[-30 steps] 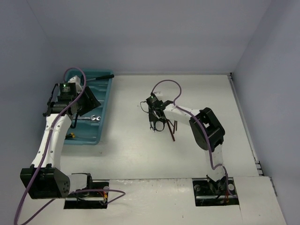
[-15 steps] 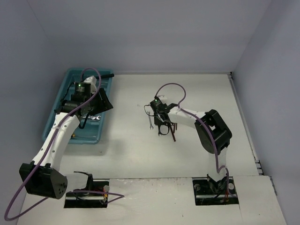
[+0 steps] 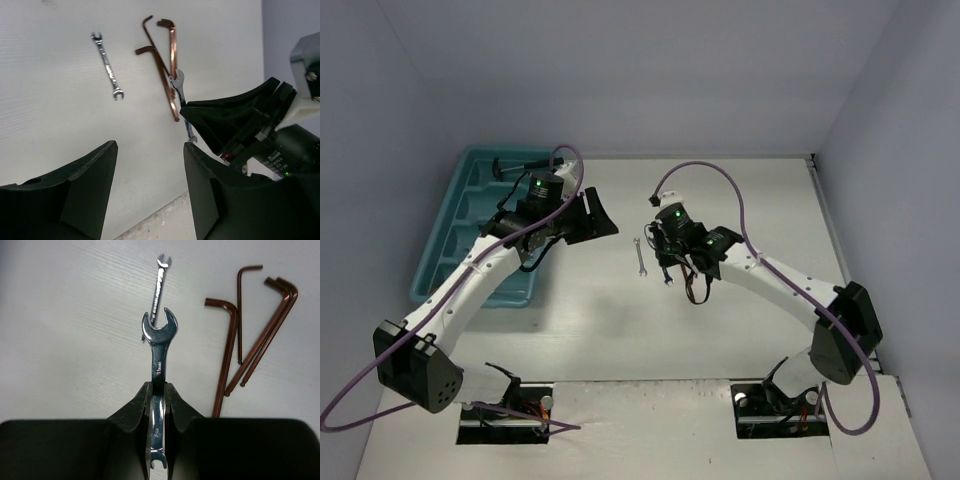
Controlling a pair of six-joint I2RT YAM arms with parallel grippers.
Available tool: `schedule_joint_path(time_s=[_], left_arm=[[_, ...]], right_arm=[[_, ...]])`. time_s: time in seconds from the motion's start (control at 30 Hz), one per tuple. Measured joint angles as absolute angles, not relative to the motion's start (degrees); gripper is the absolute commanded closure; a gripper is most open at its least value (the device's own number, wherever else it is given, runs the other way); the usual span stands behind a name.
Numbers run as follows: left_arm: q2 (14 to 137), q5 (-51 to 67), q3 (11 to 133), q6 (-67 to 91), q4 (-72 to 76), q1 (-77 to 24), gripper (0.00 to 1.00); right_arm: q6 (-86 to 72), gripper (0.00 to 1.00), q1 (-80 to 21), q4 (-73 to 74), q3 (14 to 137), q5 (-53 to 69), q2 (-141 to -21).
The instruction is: Sort the tools into containers
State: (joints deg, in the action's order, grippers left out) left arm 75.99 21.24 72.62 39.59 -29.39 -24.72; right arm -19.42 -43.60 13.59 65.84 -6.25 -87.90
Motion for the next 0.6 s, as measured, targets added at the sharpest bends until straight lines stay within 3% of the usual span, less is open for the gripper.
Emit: schedule_joint_path(time_s=[0.6], left_arm=[[81.46, 28.24, 70.49, 48.56, -10.44, -32.21, 0.48]], right_arm=[[-15.75, 1.00, -44.36, 10.18, 66.63, 3.25, -74.81]])
